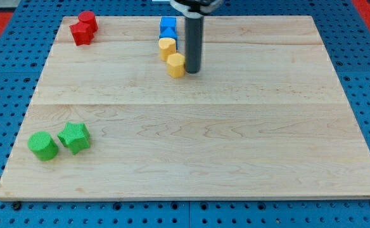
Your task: Push the green star into the red star
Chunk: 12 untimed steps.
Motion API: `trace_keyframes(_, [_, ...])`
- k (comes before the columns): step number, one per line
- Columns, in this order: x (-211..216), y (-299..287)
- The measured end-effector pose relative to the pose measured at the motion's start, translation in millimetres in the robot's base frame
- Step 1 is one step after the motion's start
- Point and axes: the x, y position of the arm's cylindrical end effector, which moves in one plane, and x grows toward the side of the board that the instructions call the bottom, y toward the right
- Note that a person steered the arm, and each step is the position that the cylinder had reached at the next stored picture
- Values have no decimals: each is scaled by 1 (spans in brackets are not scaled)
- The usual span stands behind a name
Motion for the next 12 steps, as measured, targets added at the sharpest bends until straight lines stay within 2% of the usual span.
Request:
trace_keyframes(1, [-3,-15])
trace_keyframes(2, [13,-17])
trace_keyframes(3, [87,-40])
trace_keyframes(4, [167,-109])
trace_keyframes(5, [176,-157])
trace_keyframes(6, [168,-185])
trace_keyframes(7, [205,-161])
trace_keyframes(8, [225,-234])
trace_keyframes(9, [180,-256])
trace_keyframes(10, [146,-230])
trace_keyframes(11, [125,-231])
trace_keyframes(12, [175,-229])
